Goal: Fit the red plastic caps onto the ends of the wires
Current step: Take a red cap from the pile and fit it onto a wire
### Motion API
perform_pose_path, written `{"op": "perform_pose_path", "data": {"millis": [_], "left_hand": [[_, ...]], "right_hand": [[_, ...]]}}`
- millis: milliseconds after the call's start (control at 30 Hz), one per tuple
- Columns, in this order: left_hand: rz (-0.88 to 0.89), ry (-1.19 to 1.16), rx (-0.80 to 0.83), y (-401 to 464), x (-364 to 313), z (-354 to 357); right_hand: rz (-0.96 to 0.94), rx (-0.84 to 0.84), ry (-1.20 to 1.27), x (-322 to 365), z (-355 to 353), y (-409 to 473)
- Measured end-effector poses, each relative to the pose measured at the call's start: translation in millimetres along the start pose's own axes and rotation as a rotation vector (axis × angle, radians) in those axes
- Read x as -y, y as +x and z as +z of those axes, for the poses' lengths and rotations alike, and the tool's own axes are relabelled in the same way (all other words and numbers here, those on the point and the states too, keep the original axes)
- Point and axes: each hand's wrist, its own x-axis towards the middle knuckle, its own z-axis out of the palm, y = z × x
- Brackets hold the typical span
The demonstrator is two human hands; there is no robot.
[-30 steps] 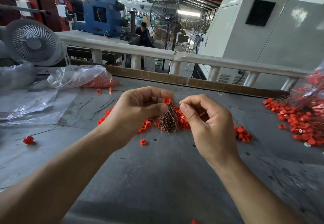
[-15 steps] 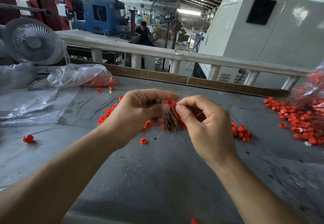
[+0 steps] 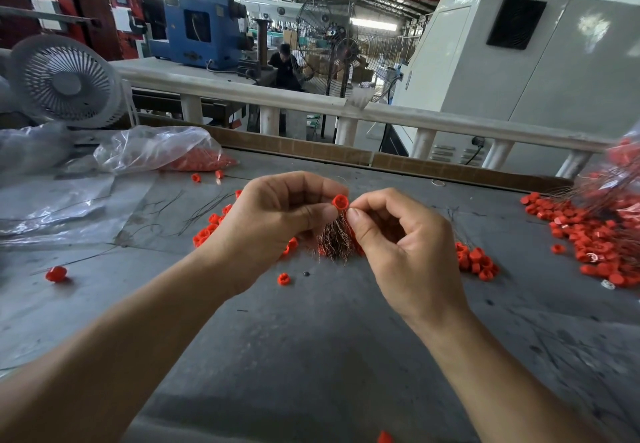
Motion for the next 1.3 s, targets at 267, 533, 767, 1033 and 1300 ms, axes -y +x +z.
{"op": "perform_pose_path", "data": {"millis": [267, 533, 767, 1033, 1300], "left_hand": [[-0.018, -0.044, 0.011, -0.6, -1.3, 1.1], [-0.034, -0.073, -0.020, -1.6, -5.0, 5.0], [-0.040, -0.110, -0.037, -3.0, -5.2, 7.1], [-0.053, -0.114, -0.040, -2.8, -7.0, 5.9], [-0.069, -0.124, -0.064, -1.9, -7.3, 7.5]], "right_hand": [[-0.009, -0.006, 0.019, 0.0, 0.5, 0.0], [-0.018, -0.036, 0.008, -0.4, 1.8, -0.3], [-0.009, -0.042, 0.027, 1.5, 3.6, -1.7], [-0.005, -0.048, -0.005, 1.4, 4.2, -3.8], [-0.026, -0.050, -0.061, -0.1, 3.3, -3.5]]}}
